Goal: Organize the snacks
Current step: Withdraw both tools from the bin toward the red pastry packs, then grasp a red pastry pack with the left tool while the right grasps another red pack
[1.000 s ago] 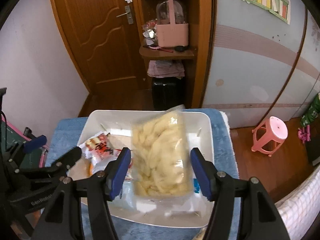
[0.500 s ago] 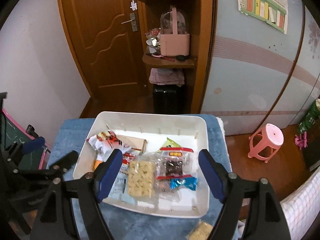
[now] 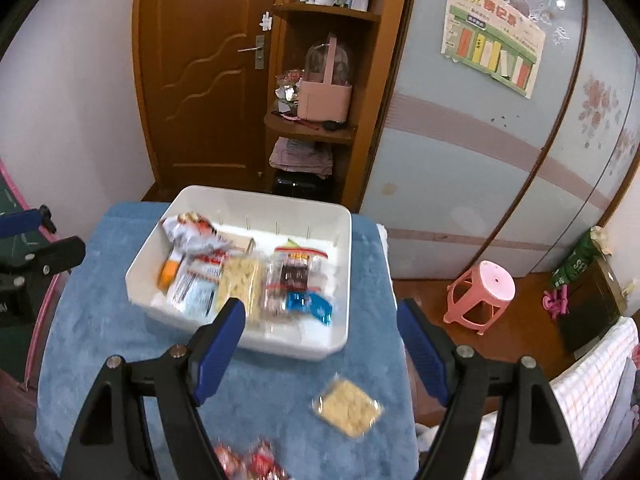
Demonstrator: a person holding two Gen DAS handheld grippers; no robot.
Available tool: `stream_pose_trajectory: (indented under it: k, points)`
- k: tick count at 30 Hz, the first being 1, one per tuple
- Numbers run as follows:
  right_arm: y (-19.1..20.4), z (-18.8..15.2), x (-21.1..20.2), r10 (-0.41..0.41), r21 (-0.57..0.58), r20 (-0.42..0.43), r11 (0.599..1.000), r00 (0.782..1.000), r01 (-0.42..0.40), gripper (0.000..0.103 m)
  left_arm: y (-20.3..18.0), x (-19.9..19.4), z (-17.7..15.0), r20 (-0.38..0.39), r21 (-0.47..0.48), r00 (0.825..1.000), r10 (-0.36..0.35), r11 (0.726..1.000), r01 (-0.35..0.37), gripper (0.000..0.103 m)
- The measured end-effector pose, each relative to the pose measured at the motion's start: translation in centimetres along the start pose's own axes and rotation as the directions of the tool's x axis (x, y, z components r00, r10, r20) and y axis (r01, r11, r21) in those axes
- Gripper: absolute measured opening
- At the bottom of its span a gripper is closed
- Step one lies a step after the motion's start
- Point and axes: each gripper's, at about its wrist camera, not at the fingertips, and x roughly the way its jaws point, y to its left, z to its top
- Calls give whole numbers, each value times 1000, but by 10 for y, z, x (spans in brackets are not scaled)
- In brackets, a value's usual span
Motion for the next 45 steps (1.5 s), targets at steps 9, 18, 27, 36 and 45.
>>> stream_pose_trajectory:
  k: [9, 18, 27, 36, 45]
  points:
    - [-7, -85, -26, 98, 5, 8, 995, 995, -98, 79, -33, -1, -83, -57, 82, 993, -104, 991, 109, 96]
    - [-6, -158, -6, 168, 149, -26, 975, 986, -162, 79, -53, 41, -177, -115, 49, 983, -141, 988, 148, 96]
    - [10, -192, 44, 280, 292, -98, 925, 955, -242, 75, -81, 92, -218, -192, 71, 973, -129, 987, 145, 96]
    - [22, -203, 96, 375, 356, -203, 889, 904, -289, 57, -90, 127, -231, -270, 47, 950, -158, 983, 176, 96]
    - [30, -191, 107, 394, 345, -202, 886, 897, -311, 56, -86, 132, -227, -252, 29, 949, -189, 979, 203, 96]
